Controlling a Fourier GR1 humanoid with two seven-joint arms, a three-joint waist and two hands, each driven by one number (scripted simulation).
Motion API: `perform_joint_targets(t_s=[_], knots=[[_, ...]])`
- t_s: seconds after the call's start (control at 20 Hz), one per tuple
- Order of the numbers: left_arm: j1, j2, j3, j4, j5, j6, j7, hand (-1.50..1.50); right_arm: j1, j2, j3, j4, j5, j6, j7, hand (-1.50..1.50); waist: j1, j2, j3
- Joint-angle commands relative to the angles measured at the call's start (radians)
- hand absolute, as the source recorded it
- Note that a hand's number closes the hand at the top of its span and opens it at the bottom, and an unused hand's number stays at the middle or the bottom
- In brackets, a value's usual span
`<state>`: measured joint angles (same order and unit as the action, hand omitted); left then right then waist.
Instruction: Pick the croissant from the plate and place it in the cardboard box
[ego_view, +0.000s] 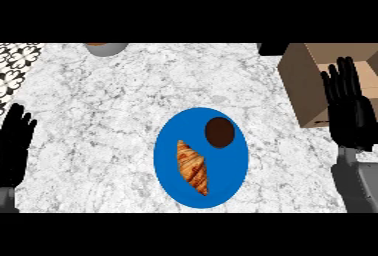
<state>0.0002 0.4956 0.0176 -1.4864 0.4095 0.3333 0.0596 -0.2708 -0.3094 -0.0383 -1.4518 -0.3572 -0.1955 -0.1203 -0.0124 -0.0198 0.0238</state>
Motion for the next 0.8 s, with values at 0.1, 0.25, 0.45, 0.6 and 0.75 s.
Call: perform_joint_targets(t_s=[0.1,0.25,0.45,0.6,0.75], knots=[[-0.012,-0.013,-0.057,0.028,-0.071,0.010,-0.018,0.00,-0.023,-0.035,0.234,-0.187,0.293,-0.076,-0.014,1.50,-0.008,0.007,-0.030],[-0.031,-0.020,-0.103,0.040,-0.107,0.013,-0.013,0.00,-0.104,-0.118,0.394,-0.225,0.519,-0.062,-0.015,1.50,-0.005,-0.003,-0.042],[-0.001,-0.069,-0.146,0.056,-0.114,0.021,-0.006,0.00,0.010,-0.171,0.431,-0.202,0.808,-0.253,0.098,1.50,-0.059,-0.002,-0.035],[-0.021,-0.089,-0.146,0.077,-0.120,0.044,0.001,0.00,0.050,-0.158,0.526,-0.276,1.027,-0.339,0.147,-1.50,-0.065,-0.004,-0.033],[-0.013,-0.104,-0.160,0.068,-0.131,0.053,-0.003,0.00,0.095,-0.163,0.609,-0.332,1.235,-0.320,0.287,-1.50,-0.059,-0.007,-0.032]])
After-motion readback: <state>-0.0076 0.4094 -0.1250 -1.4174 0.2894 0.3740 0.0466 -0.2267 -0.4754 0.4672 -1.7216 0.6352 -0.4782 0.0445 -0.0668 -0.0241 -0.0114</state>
